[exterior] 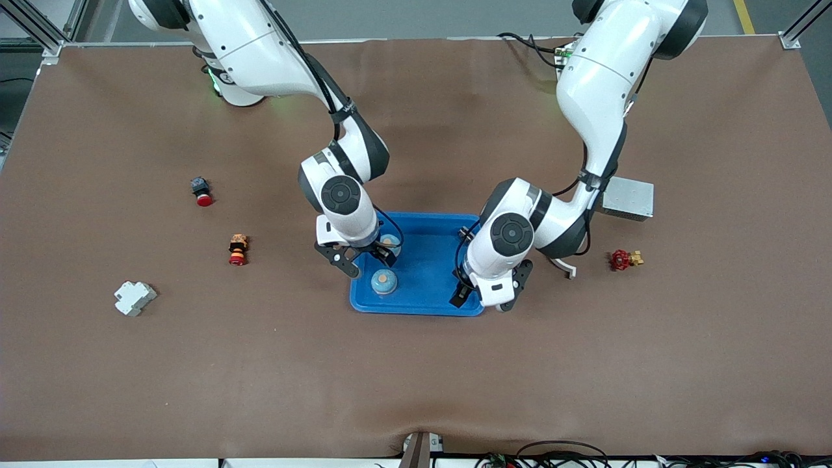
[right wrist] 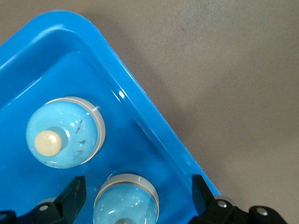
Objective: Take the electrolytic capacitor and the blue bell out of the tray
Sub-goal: 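Grasp a capacitor with the left gripper while the right gripper grasps a bell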
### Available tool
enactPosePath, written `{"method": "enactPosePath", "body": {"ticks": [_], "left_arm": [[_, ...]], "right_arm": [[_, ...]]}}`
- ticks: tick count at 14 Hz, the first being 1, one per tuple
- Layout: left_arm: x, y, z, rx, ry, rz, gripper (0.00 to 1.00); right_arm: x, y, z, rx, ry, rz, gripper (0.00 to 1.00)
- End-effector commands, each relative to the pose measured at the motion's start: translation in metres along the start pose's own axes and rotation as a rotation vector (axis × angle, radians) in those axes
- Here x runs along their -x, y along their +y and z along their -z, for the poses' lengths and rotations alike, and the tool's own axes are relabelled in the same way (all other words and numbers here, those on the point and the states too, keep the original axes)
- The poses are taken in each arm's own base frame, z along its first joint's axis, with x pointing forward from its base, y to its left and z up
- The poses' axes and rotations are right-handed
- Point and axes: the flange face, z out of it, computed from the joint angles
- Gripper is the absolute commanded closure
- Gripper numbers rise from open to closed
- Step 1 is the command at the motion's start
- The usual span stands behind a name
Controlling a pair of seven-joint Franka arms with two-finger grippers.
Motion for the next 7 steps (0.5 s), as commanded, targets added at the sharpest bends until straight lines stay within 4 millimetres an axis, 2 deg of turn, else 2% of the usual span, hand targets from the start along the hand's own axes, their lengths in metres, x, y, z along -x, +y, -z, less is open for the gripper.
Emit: {"method": "enactPosePath", "body": {"ticks": [1, 7], "left_arm": [[0.004, 0.004, -0.004, 0.024, 0.002, 0.014, 0.00], [0.010, -0.001, -0.024, 0.002, 0.007, -0.002, 0.00]], "right_arm": [[0.012, -0.010, -0.003, -0.006, -0.016, -0.025, 0.00], [0.027, -0.013, -0.010, -0.002, -0.039, -0.030, 0.00]]}}
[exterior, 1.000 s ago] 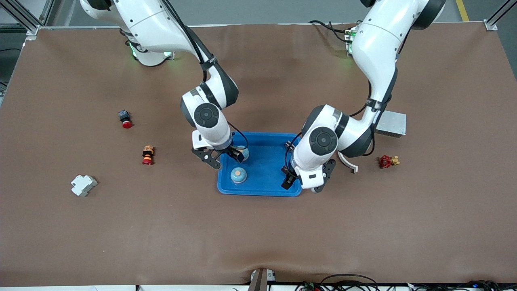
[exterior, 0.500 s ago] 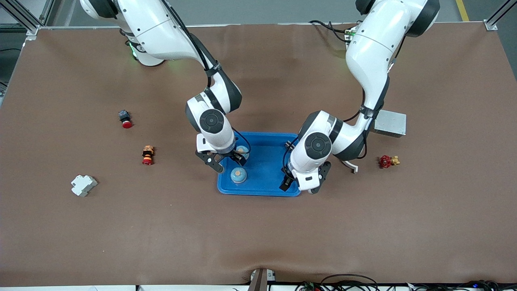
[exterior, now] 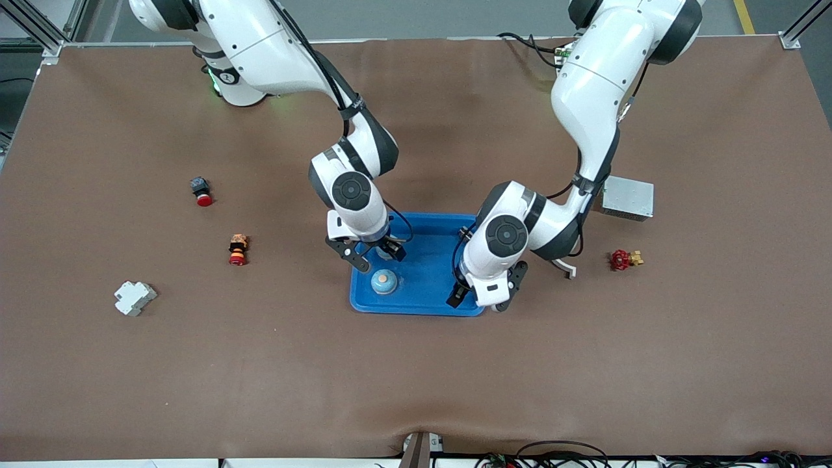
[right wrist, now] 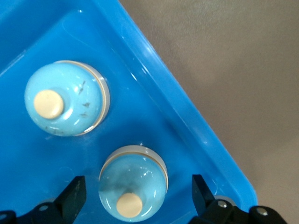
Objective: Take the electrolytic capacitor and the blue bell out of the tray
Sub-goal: 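Grasp a capacitor with the left gripper while the right gripper grasps a bell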
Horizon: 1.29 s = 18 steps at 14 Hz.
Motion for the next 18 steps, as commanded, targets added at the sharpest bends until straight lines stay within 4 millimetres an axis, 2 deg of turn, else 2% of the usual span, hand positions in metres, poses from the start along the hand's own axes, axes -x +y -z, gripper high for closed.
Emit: {"method": "enactPosePath", "body": {"ticks": [1, 12, 18], "left_arm": [[0.002, 0.002, -0.005, 0.008, 0.007, 0.009, 0.00], [-0.004, -0.007, -0.035, -0.036, 0.014, 0.013, 0.00], [-0.004, -0.005, -0.032, -0.030, 0.019, 0.012, 0.00]], "right_arm": [[0.002, -0.006, -0.007, 0.003, -0.007, -0.023, 0.00], [0.002, -0.013, -0.002, -0.011, -0.005, -0.022, 0.00], [0.007, -0.015, -0.014, -0.001, -0.006, -0.034, 0.00]]}}
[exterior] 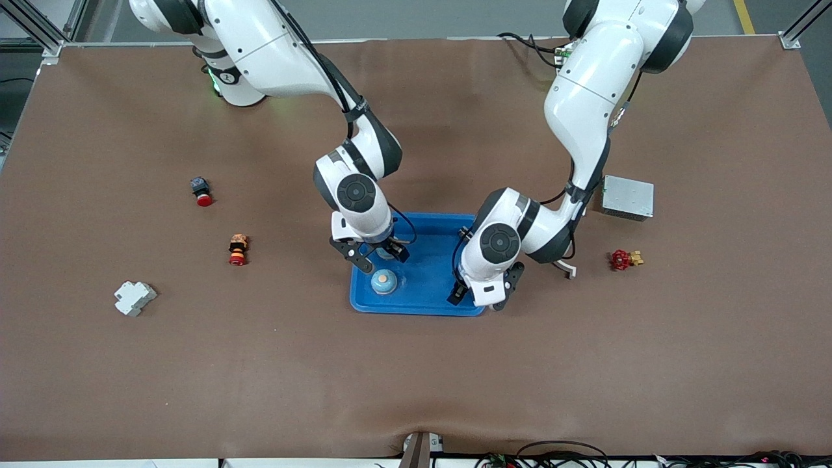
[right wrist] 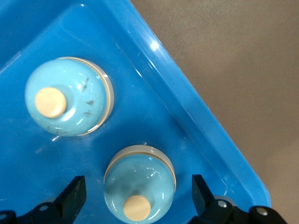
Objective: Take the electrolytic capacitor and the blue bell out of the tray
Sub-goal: 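Grasp a capacitor with the left gripper while the right gripper grasps a bell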
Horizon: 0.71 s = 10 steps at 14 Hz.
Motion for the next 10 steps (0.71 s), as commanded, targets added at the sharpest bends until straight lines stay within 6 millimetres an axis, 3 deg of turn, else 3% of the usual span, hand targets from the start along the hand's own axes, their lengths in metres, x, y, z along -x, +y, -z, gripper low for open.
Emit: {"method": "enactPosePath", "body": {"ticks": [1, 4, 7, 10], "left_arm": [[0.001, 0.004, 0.005, 0.019, 0.016, 0.006, 0.04], [0.001, 0.006, 0.011, 0.030, 0.016, 0.007, 0.43], [0.001, 0.007, 0.014, 0.034, 0.018, 0.008, 0.68], [-0.001, 0.008, 0.017, 0.039, 0.021, 0.011, 0.98]], "right_arm": [[0.005, -0.010, -0.005, -0.006, -0.004, -0.026, 0.00], [0.011, -0.014, -0.008, -0.007, -0.002, -0.027, 0.00], [0.011, -0.014, -0.009, -0.007, -0.002, -0.027, 0.00], [0.012, -0.022, 0.002, -0.025, -0.001, -0.016, 0.17]]}}
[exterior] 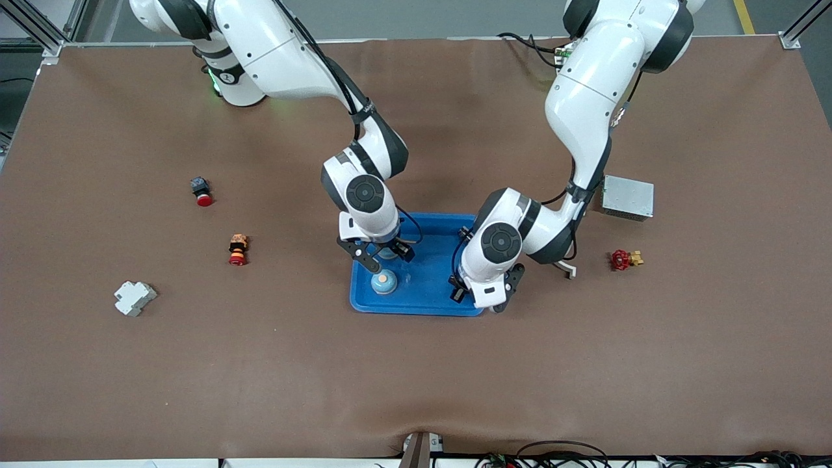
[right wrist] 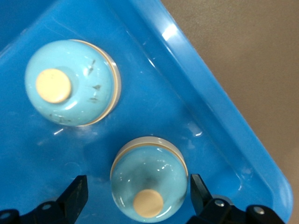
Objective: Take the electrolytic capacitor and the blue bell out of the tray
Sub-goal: 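Grasp a capacitor with the left gripper while the right gripper grasps a bell, then carry the capacitor toward the valve while the right gripper carries the bell away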
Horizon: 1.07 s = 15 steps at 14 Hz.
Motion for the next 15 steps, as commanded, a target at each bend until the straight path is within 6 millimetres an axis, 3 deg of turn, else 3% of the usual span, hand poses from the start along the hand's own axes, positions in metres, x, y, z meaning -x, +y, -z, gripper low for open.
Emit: {"method": "enactPosePath", "body": {"ticks": [1, 3, 6, 8, 11, 13, 15], "left_arm": [[0.001, 0.003, 0.008, 0.015, 0.017, 0.014, 1.00], [0.002, 0.004, 0.011, 0.020, 0.017, 0.038, 1.00], [0.004, 0.008, 0.033, 0.047, 0.016, 0.045, 1.00], [0.006, 0.013, 0.065, 0.087, 0.008, 0.060, 1.00], [-0.009, 0.017, 0.128, 0.139, 0.005, 0.082, 1.00], [-0.032, 0.007, 0.159, 0.082, 0.006, 0.079, 1.00], [-0.037, -0.004, 0.185, 0.020, -0.007, -0.005, 1.00]], "right_arm": [[0.002, -0.013, 0.009, -0.020, -0.005, -0.012, 0.28], [0.002, -0.013, 0.012, -0.023, -0.005, -0.010, 0.56], [0.000, -0.014, 0.016, -0.024, -0.009, -0.013, 1.00], [-0.005, -0.018, 0.029, 0.006, -0.021, -0.013, 1.00], [-0.024, -0.016, 0.056, 0.065, -0.049, 0.039, 1.00], [-0.046, -0.004, 0.087, 0.098, -0.075, 0.106, 1.00], [-0.074, 0.017, 0.132, 0.130, -0.110, 0.192, 1.00]]}}
